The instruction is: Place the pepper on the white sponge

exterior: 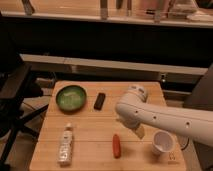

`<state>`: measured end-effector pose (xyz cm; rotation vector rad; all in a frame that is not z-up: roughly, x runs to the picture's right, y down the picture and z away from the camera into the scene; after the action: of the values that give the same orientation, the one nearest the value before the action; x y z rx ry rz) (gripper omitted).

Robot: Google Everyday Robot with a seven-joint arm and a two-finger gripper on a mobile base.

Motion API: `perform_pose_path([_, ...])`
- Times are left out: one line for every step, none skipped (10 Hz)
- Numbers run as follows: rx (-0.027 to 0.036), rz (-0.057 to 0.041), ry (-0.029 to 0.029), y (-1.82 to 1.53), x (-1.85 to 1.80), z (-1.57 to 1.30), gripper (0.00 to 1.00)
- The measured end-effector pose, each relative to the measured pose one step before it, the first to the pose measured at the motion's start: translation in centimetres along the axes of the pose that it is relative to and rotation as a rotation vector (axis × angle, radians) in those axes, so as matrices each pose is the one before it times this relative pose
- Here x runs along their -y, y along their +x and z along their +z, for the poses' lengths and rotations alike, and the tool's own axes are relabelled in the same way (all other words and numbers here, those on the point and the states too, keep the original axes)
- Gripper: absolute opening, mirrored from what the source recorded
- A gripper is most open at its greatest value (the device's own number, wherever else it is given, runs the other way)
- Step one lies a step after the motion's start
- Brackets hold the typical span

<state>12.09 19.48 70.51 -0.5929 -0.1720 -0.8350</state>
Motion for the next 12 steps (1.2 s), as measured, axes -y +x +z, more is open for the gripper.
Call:
perform_pose_path([0.00585,-0.02271,0.00104,-0.332,0.246,0.041,0.80])
perform_pose_path([0.00452,-0.02083,0.00061,-0.233,0.145,0.047,0.80])
perform_pose_path([0.00247,-0.01511,0.00170,-0.177,0.112,0.015,0.80])
perform_pose_path([0.00716,-0.01530,0.00450,-0.395,0.207,0.120,0.80])
perform_pose_path([0.00894,-0.01487,0.00740,-0.421,0.166,0.220,0.80])
perform_pose_path([0.00623,-0.01227,0.00692,-0.273,0.106,0.151,0.80])
perform_pose_path([0.00636,-0.01309,0.00601,-0.299,0.160,0.145,0.80])
perform_pose_path([0.00694,-0.01035,0.00476,-0.278,0.139,0.125,0.80])
perform_pose_path([0.00273,-0.00962,0.00460,-0.104,0.010,0.169,0.80])
perform_pose_path([0.00527,-0.01408,0.00889,-0.241,0.116,0.261,0.80])
perform_pose_path([0.00596,-0.00848,0.00592,-0.205,0.224,0.170,0.80])
perform_pose_path([0.00716,-0.01477,0.00501,-0.092,0.228,0.269,0.80])
